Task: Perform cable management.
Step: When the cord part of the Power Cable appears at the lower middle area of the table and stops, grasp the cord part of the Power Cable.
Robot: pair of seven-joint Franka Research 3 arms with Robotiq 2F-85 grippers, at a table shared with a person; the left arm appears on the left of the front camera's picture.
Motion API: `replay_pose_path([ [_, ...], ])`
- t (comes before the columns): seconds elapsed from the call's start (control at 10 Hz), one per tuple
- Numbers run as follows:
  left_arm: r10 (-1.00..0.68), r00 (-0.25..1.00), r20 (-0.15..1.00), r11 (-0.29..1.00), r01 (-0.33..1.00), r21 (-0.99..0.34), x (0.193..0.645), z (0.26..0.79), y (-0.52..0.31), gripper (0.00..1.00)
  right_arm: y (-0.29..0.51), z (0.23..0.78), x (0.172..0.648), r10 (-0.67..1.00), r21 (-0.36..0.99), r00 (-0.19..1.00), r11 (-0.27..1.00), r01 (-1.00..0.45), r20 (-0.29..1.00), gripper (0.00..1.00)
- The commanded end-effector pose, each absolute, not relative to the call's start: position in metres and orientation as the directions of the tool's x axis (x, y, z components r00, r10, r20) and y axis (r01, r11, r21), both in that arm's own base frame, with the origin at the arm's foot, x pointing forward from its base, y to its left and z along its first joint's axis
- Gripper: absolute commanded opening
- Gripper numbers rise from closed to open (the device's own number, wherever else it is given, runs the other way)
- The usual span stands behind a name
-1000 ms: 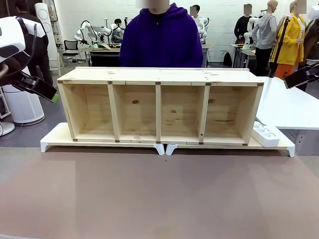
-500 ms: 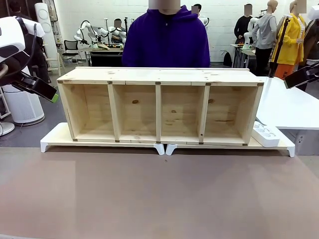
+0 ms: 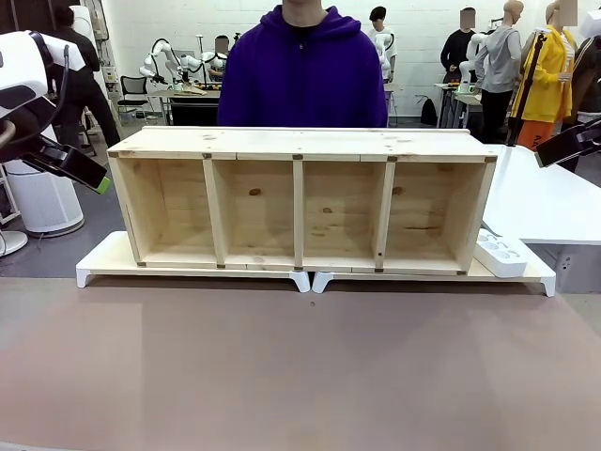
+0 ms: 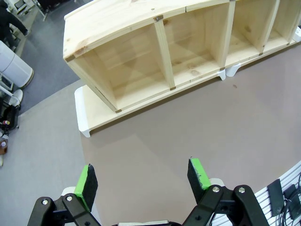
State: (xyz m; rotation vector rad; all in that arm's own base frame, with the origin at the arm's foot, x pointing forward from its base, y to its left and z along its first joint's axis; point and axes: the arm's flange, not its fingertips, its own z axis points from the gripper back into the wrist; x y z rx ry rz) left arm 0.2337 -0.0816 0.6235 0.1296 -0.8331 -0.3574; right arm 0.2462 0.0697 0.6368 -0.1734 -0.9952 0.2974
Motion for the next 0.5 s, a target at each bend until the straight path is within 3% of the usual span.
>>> replay_pose_path([
  [0.0, -0.37, 0.608, 0.702, 0.929, 0.263, 0.261, 0.2354, 0.6242, -0.0815, 1.0, 0.0708, 0.6358, 0.2512, 0.327, -0.279, 0.501, 0.945, -0.172, 0.801, 1.0],
  [0.4, -0.37, 0.608, 0.702, 0.929, 0.263, 0.261, 0.2354, 0.6242, -0.0815, 1.0, 0.0708, 0.6358, 0.2512, 0.327, -0.279, 0.501, 0.945, -0.172, 0.801, 1.0],
])
